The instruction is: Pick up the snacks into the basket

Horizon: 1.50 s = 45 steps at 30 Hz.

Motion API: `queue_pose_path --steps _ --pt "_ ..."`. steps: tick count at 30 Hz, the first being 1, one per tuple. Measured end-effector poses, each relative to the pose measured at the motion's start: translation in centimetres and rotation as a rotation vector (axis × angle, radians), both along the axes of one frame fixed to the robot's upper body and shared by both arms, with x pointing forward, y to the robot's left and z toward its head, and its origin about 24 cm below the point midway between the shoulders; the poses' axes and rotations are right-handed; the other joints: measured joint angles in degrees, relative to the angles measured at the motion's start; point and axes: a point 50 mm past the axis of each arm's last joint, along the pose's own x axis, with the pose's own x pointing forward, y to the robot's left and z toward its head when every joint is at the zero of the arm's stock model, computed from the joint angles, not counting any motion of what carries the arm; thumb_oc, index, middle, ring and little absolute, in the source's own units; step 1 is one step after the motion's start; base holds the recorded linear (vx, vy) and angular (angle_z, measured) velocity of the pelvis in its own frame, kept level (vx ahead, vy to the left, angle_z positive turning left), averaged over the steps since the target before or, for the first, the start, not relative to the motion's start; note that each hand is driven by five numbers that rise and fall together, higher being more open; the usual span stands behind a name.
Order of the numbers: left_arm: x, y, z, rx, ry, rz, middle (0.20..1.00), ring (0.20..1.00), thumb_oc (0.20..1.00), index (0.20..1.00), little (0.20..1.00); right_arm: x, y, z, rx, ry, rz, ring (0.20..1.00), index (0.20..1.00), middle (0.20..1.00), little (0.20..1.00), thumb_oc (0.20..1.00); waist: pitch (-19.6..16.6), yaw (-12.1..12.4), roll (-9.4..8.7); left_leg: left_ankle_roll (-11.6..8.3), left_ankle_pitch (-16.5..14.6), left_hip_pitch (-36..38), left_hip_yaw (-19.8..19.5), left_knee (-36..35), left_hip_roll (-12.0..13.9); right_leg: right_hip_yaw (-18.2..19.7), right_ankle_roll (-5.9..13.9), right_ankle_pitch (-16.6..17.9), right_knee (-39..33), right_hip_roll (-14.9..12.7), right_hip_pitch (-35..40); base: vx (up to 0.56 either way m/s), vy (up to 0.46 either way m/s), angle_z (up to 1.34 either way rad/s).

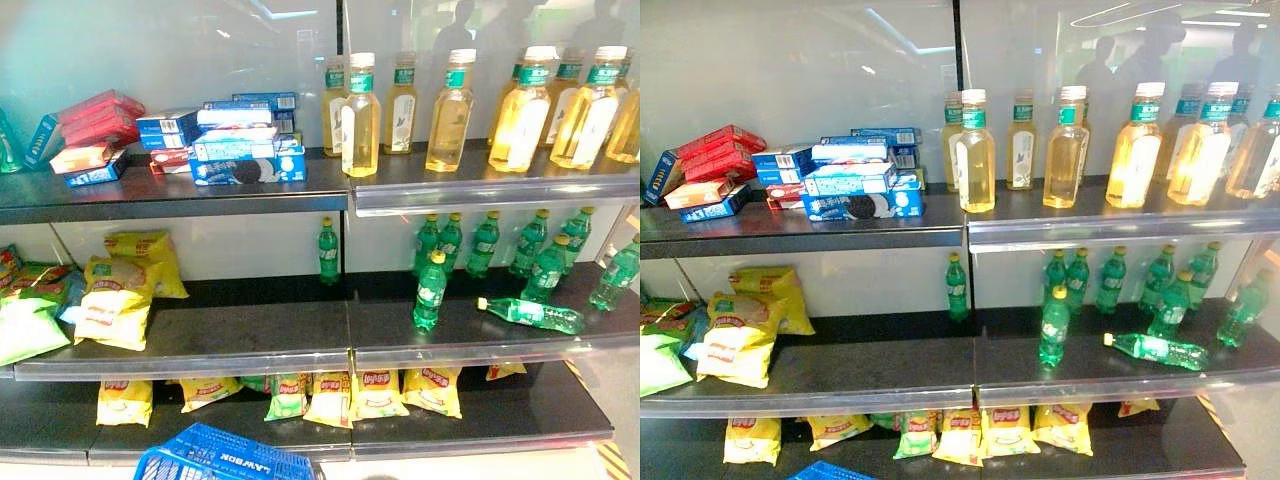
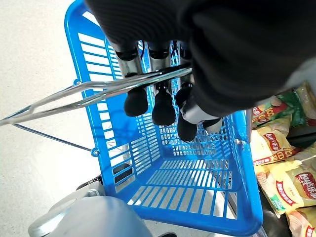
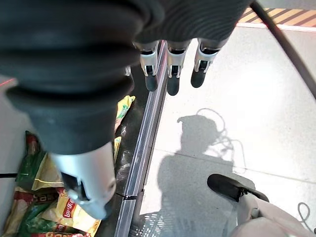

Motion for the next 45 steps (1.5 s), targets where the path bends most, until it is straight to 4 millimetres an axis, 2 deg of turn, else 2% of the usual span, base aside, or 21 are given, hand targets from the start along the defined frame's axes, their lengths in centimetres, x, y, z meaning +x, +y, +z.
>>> queue_pose_path --steps 11,14,17,18,22,24,30,37,42,45 --pt "-0.4 -0.3 -0.1 -0.023 -0.007 0.022 0.200 0.200 0.200 0.200 0.200 0.0 0.1 0.0 0.008 -0.013 -0.008 1.000 1.000 1.000 1.000 1.000 -1.05 0.06 0.24 0.07 -0.04 0.06 -0.23 -0.02 0.16 -0.17 -0.04 -0.07 -0.17 0.15 0.23 0.00 0.000 0.00" --pt "-0.4 -0.3 -0.1 -0.025 -0.009 0.028 0.200 0.200 0.200 0.200 0.200 0.6 0.3 0.3 0.028 -0.057 -0.022 1.000 1.000 1.000 1.000 1.000 -1.05 0.01 0.24 0.07 -0.04 0.01 -0.25 -0.22 0.16 -0.18 -0.04 -0.08 -0.18 0.15 0.18 0.00 0.000 0.00" --pt "-0.4 -0.4 0.0 -0.034 -0.026 0.035 0.200 0.200 0.200 0.200 0.200 3.1 1.2 2.0 0.064 -0.229 0.017 1.000 1.000 1.000 1.000 1.000 -1.03 -0.09 0.22 0.06 -0.05 -0.10 -0.20 -0.31 0.16 -0.18 -0.04 -0.08 -0.20 0.15 0.00 0.00 0.000 0.00" --pt "-0.4 -0.5 0.1 -0.037 -0.032 0.034 0.200 0.200 0.200 0.200 0.200 3.4 1.3 2.2 0.067 -0.246 0.021 1.000 1.000 1.000 1.000 1.000 -1.06 -0.04 0.18 0.05 -0.05 -0.10 -0.21 -0.32 0.16 -0.18 -0.03 -0.09 -0.20 0.15 0.00 0.00 0.000 0.00" --pt "0.0 -0.7 0.7 -0.071 -0.110 0.068 0.200 0.200 0.200 0.200 0.200 6.8 1.1 6.4 0.069 -0.480 0.094 1.000 1.000 1.000 1.000 1.000 -0.88 -0.11 0.03 -0.19 0.09 -0.26 -0.20 -0.35 0.09 -0.19 0.11 -0.15 -0.20 0.07 -0.19 0.00 0.000 0.00" --pt "0.8 -0.6 1.3 -0.094 -0.173 0.112 0.200 0.200 0.200 0.200 0.200 8.1 -0.1 8.4 0.037 -0.576 0.090 1.000 1.000 1.000 1.000 1.000 -0.60 0.02 -0.39 -0.27 0.13 -0.21 -0.21 -0.35 0.08 -0.19 0.16 -0.20 -0.20 0.08 -0.06 0.00 -0.002 0.02" --pt "2.1 -0.1 2.4 -0.104 -0.258 0.126 0.200 0.200 0.200 0.200 0.200 8.9 -1.2 9.9 -0.002 -0.630 0.084 1.000 1.000 1.000 1.000 1.000 0.03 -0.06 -1.25 -0.27 0.13 -0.12 -0.29 -0.35 0.06 -0.26 0.24 -0.25 -0.20 0.06 0.15 0.00 -0.001 0.01" --pt "2.2 0.1 2.4 -0.100 -0.262 0.132 0.200 0.200 0.200 0.200 0.200 10.1 -1.0 10.6 -0.013 -0.658 0.087 1.000 1.000 1.000 1.000 1.000 0.39 -0.09 -1.66 -0.28 0.15 -0.08 -0.26 -0.35 0.01 -0.30 0.28 -0.25 -0.21 0.02 0.17 -0.01 -0.001 -0.01" --pt "1.4 0.5 2.0 -0.083 -0.223 0.147 0.200 0.200 0.200 0.200 0.200 13.0 -0.3 12.4 -0.023 -0.738 0.124 1.000 1.000 1.000 1.000 1.000 1.30 -0.01 -0.95 -0.28 0.15 -0.15 -0.13 -0.34 -0.03 -0.20 0.33 -0.22 -0.21 0.00 -0.07 -0.04 0.006 -0.01" --pt "1.6 0.5 2.1 -0.084 -0.230 0.148 0.200 0.200 0.200 0.200 0.200 14.8 0.3 13.8 -0.039 -0.784 0.173 1.000 1.000 1.000 1.000 1.000 2.37 0.11 -0.13 -0.36 0.81 -1.14 -0.12 -0.03 -0.18 -0.15 0.56 0.06 -0.17 -0.14 -1.29 -0.13 0.004 0.00"
